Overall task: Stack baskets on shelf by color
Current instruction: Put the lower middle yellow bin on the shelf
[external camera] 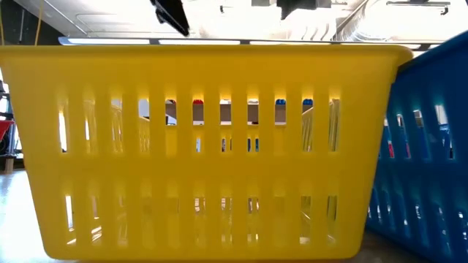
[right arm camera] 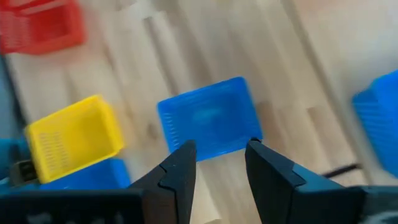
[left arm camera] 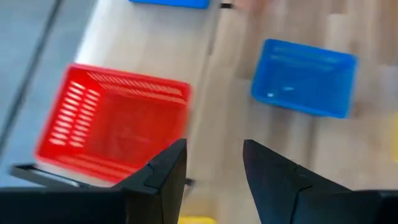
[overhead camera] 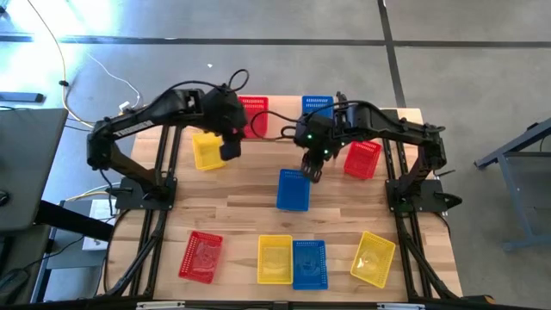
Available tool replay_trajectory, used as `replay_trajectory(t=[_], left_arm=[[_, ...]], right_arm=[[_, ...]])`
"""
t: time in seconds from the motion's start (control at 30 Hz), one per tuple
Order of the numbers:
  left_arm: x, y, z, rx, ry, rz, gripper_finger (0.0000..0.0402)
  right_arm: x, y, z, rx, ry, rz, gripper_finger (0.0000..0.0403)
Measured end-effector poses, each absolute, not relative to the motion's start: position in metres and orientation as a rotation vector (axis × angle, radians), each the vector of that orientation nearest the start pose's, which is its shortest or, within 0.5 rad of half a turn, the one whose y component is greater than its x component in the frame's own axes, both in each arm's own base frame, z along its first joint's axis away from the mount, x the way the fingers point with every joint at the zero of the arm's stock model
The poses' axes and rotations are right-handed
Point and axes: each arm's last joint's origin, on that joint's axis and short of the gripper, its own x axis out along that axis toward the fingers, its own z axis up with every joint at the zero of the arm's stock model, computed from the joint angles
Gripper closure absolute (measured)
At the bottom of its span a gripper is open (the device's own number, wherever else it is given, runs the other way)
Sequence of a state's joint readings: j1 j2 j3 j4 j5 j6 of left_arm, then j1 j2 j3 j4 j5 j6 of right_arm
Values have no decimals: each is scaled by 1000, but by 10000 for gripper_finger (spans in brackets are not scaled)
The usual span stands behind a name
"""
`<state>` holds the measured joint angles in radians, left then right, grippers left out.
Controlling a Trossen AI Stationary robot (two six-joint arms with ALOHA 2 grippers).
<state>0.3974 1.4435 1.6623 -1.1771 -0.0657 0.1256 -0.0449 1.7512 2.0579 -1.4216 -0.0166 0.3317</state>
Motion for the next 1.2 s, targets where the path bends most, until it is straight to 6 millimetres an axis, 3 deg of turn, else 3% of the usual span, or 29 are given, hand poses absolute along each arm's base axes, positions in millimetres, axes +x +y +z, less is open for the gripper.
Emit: replay_trajectory(t=[0.3, 0.5, 0.83, 1.2], left_arm=[[209, 50, 428, -80, 871, 262, 255], [195, 15, 434, -69, 853, 205, 255], [177, -31, 387, -146, 884, 97, 255], [170, -44, 358, -161, 884, 106, 255]], right_arm=[[344, 37, 410, 341, 961, -113, 279], [358, 81, 398, 363, 934, -82, 279], [375, 150, 360, 340, 1006, 7, 279], [385, 206, 318, 259, 1077, 130, 279]])
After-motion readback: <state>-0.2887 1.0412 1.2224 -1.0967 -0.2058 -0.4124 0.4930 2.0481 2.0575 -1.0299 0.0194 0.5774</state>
